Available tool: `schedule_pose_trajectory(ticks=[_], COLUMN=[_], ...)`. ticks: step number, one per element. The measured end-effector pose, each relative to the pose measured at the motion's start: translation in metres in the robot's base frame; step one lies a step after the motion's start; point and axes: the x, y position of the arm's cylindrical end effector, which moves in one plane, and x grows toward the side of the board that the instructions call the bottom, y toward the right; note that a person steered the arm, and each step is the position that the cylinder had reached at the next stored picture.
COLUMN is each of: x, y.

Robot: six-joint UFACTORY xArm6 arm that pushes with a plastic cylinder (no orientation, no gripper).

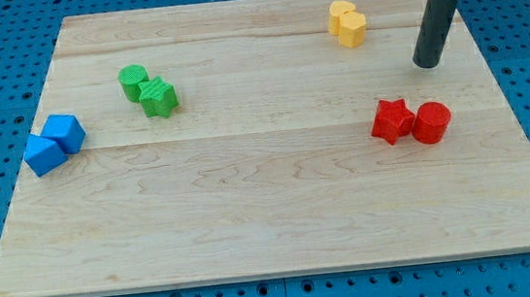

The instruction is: Separate the blue blocks from each other

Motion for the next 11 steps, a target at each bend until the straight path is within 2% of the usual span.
schedule_pose_trajectory(ticks=[1, 2, 4, 5, 6, 7, 9, 10, 11], x=[0.000, 0.015, 0.114, 0.139, 0.138, 0.135, 0.128, 0.113, 0.069], y=[-0.003, -0.077, -0.231, -0.341, -0.474, -0.518, -0.519, -0.518, -0.518])
